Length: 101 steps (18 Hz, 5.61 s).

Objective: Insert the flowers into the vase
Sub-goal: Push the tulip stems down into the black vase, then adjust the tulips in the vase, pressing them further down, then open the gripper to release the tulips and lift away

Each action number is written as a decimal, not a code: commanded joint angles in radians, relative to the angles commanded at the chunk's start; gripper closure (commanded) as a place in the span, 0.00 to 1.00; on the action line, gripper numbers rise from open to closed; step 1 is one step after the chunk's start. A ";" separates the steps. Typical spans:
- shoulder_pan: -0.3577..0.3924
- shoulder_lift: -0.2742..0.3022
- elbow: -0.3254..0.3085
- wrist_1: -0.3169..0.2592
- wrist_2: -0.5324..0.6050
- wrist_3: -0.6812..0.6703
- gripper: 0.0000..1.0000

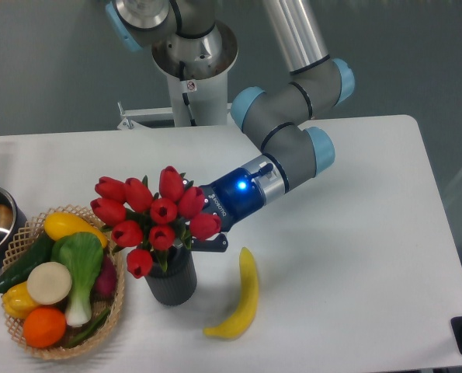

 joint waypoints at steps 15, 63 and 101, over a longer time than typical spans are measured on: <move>0.008 -0.018 -0.037 0.009 0.003 0.066 0.75; 0.025 0.068 -0.058 0.006 0.236 0.077 0.66; -0.015 0.060 0.011 0.008 0.394 0.083 0.13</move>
